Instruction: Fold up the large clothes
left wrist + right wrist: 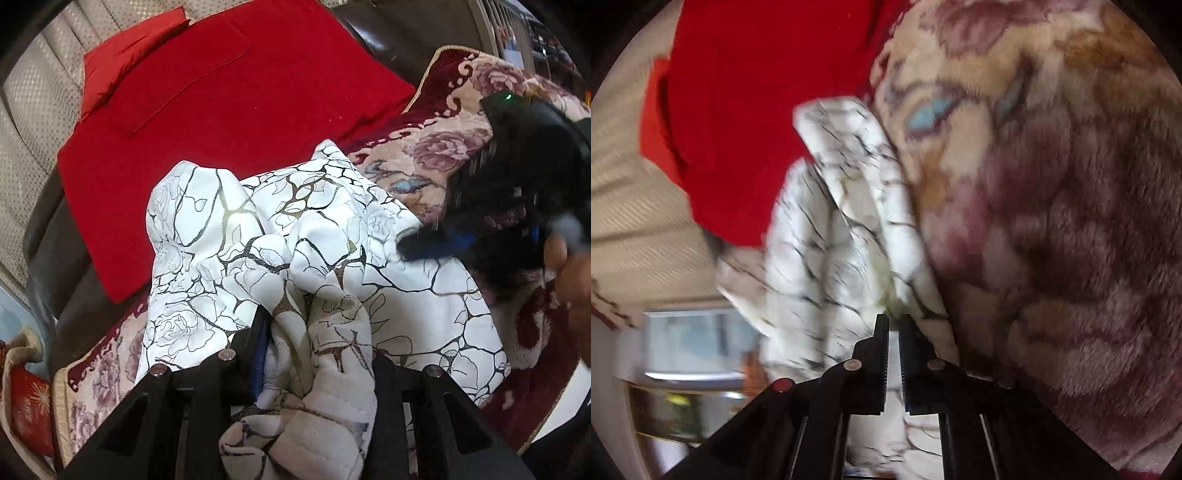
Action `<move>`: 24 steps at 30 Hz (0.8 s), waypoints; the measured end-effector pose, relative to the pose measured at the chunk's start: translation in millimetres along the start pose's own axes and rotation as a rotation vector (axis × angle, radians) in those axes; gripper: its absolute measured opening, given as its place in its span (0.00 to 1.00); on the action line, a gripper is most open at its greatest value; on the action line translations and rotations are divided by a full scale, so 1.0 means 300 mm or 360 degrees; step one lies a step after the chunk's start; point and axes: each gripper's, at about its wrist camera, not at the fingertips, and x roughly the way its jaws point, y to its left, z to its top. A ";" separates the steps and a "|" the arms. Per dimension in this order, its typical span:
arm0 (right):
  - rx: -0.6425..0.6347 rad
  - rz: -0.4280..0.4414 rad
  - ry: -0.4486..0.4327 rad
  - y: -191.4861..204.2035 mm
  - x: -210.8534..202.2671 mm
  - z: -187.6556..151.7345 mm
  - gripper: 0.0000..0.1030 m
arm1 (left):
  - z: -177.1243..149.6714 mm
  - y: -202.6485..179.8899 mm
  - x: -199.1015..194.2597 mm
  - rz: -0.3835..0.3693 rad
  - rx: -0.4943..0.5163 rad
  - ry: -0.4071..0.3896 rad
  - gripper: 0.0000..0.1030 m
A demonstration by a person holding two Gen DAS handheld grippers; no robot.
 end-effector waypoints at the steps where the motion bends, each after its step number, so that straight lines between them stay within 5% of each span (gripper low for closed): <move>1: -0.0010 0.0060 -0.0033 0.011 -0.019 0.013 0.21 | -0.004 0.003 -0.003 -0.0004 0.0009 -0.0006 0.28; 3: -0.0049 0.0200 -0.0023 0.056 -0.038 0.039 0.83 | -0.015 -0.010 -0.004 0.0015 0.0055 -0.0029 0.28; 4: -0.0058 0.0268 -0.0024 0.083 -0.041 0.051 0.86 | -0.020 -0.018 -0.002 0.0027 0.0074 -0.0042 0.28; 13: -0.0343 0.0165 0.0079 0.282 0.086 0.185 0.86 | -0.090 -0.053 -0.024 0.0053 0.0206 -0.0202 0.28; 21: -0.0772 0.0063 0.0229 0.517 0.258 0.143 0.86 | -0.118 -0.051 -0.043 0.0026 0.0212 -0.0279 0.28; 23: -0.0875 -0.0057 0.0275 0.537 0.343 0.106 0.80 | -0.121 -0.043 -0.049 0.0009 0.0204 -0.0286 0.28; 24: -0.0939 -0.0151 0.0299 0.536 0.392 0.087 0.60 | -0.120 -0.039 -0.051 0.0001 0.0202 -0.0286 0.28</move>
